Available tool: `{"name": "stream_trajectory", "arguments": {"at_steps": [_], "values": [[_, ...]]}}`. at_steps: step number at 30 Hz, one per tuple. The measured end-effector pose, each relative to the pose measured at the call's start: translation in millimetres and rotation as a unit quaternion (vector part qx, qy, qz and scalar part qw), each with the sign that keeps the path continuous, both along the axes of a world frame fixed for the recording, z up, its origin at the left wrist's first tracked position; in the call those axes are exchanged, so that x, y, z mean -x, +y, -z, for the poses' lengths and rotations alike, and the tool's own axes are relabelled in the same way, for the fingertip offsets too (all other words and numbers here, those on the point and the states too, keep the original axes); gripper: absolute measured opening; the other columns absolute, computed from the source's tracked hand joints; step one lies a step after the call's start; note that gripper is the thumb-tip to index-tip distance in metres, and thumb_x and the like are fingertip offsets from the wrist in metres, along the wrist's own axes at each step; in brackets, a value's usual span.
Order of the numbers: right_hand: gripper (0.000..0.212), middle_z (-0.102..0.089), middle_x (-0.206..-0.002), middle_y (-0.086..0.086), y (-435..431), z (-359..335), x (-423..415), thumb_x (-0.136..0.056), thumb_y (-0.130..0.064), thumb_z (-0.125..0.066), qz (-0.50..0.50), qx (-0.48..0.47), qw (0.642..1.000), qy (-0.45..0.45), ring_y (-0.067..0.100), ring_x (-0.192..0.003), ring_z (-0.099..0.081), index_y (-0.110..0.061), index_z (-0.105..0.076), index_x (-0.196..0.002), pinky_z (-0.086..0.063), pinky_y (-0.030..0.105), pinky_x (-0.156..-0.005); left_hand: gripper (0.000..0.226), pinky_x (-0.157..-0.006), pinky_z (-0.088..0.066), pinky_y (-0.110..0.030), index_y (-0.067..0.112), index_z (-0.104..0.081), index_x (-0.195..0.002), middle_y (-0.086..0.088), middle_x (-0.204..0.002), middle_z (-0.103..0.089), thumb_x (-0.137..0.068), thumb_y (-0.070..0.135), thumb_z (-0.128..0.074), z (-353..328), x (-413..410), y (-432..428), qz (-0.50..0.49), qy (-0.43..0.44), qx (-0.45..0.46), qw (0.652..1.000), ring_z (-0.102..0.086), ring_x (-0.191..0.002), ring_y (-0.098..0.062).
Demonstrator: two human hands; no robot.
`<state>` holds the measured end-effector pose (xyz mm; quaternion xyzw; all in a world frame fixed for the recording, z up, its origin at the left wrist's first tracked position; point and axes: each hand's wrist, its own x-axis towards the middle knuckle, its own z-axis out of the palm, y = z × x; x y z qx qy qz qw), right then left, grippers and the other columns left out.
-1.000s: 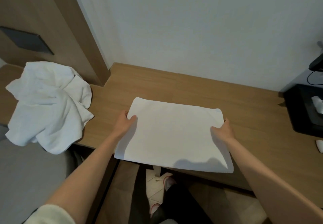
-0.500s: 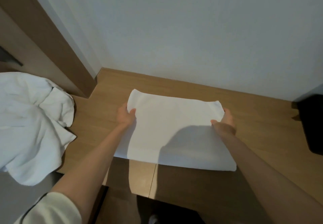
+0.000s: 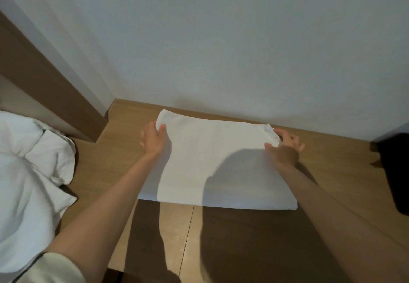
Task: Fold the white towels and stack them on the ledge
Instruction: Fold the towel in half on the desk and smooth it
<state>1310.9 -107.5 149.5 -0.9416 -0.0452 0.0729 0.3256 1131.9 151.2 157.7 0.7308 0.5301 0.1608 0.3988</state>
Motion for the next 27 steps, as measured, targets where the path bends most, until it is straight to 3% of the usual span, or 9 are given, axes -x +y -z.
{"name": "stream_trajectory", "arguments": {"at_steps": [2, 4, 7, 9, 11, 15, 18, 24, 27], "values": [[0.023, -0.055, -0.122, 0.017, 0.7, 0.0, -1.3, -0.086, -0.009, -0.059, 0.026, -0.032, 0.999, -0.016, 0.033, -0.120, -0.041, -0.009, -0.065, -0.108, -0.021, 0.019, -0.077, 0.014, -0.073, -0.036, -0.033, 0.010, -0.044, -0.093, 0.003, -0.079, -0.042, -0.100, 0.022, -0.041, -6.8, 7.2, -1.4, 0.044, -0.080, 0.035, 0.995, -0.042, -0.081, -0.020], [0.019, -0.056, -0.118, 0.021, 0.0, -3.2, -2.9, -0.090, -0.008, -0.055, 0.026, -0.047, 0.998, -0.017, 0.034, -0.118, -0.041, -0.004, -0.065, -0.105, -0.021, 0.023, -0.085, 0.013, -0.063, -0.034, -0.025, 0.017, -0.043, -0.088, 0.008, -0.076, -0.039, -0.099, 0.022, -0.042, -16.1, 17.5, -5.2, 0.082, -0.111, 0.039, 0.990, -0.039, -0.070, -0.010], [0.020, -0.057, -0.109, 0.024, -0.3, -12.4, -1.7, -0.095, -0.005, -0.047, 0.014, -0.097, 0.995, -0.023, 0.037, -0.110, -0.047, 0.006, -0.057, -0.108, -0.030, 0.033, -0.092, 0.009, -0.065, -0.037, -0.023, 0.023, -0.048, -0.093, 0.009, -0.083, -0.047, -0.100, 0.028, -0.044, -29.0, 33.5, -10.8, 0.106, -0.139, 0.046, 0.984, -0.045, -0.073, -0.006], [0.020, -0.054, -0.097, 0.017, -0.9, -24.1, 5.0, -0.098, -0.005, -0.040, 0.037, -0.161, 0.986, 0.005, 0.033, -0.099, -0.053, 0.006, -0.049, -0.112, -0.035, 0.033, -0.076, 0.007, -0.067, -0.038, -0.023, 0.023, -0.051, -0.098, 0.008, -0.087, -0.051, -0.099, 0.028, -0.046, -38.9, 44.0, -14.5, 0.101, -0.166, 0.057, 0.979, -0.047, -0.076, -0.007], [0.020, -0.049, -0.095, 0.010, -7.3, -36.2, 15.2, -0.100, -0.006, -0.035, 0.050, -0.213, 0.976, 0.017, 0.027, -0.091, -0.052, 0.003, -0.042, -0.116, -0.034, 0.028, -0.071, 0.006, -0.068, -0.040, -0.024, 0.024, -0.053, -0.097, 0.007, -0.088, -0.053, -0.098, 0.027, -0.048, -48.3, 56.3, -20.8, 0.096, -0.187, 0.059, 0.976, -0.048, -0.078, -0.009], [0.027, -0.048, -0.108, 0.004, -37.1, -62.7, 49.1, -0.102, -0.010, -0.032, 0.055, -0.271, 0.961, -0.008, 0.017, -0.098, -0.048, -0.003, -0.039, -0.126, -0.038, 0.030, -0.084, 0.014, -0.070, -0.043, -0.024, 0.020, -0.056, -0.103, 0.007, -0.095, -0.058, -0.097, 0.031, -0.050, -62.1, 89.6, -38.2, 0.064, -0.215, 0.043, 0.974, -0.053, -0.083, -0.008], [0.030, -0.051, -0.112, 0.000, -67.3, -73.3, 81.7, -0.102, -0.013, -0.033, 0.041, -0.275, 0.960, -0.039, 0.013, -0.102, -0.048, -0.007, -0.045, -0.129, -0.040, 0.030, -0.089, 0.019, -0.062, -0.039, -0.015, 0.017, -0.056, -0.101, 0.010, -0.089, -0.057, -0.097, 0.035, -0.051, -71.6, 119.1, -55.4, 0.056, -0.224, 0.008, 0.973, -0.052, -0.070, 0.005], [0.015, -0.052, -0.089, -0.016, -127.3, -76.4, 145.0, -0.101, -0.015, -0.035, -0.007, -0.263, 0.960, -0.095, 0.001, -0.080, -0.051, -0.023, -0.047, -0.104, -0.043, 0.025, -0.067, 0.019, -0.058, -0.036, -0.013, 0.012, -0.053, -0.094, 0.005, -0.078, -0.053, -0.097, 0.031, -0.051, -82.1, 181.4, -101.7, 0.054, -0.218, -0.048, 0.973, -0.048, -0.061, 0.002], [0.018, -0.054, -0.079, -0.009, -152.3, -72.0, 174.1, -0.095, -0.011, -0.040, -0.037, -0.230, 0.965, -0.123, 0.007, -0.070, -0.051, -0.026, -0.047, -0.092, -0.042, 0.031, -0.059, 0.019, -0.057, -0.036, -0.013, 0.010, -0.051, -0.095, 0.002, -0.075, -0.050, -0.097, 0.030, -0.050, -77.6, 212.5, -126.8, 0.068, -0.203, -0.059, 0.975, -0.044, -0.061, -0.002]]}}
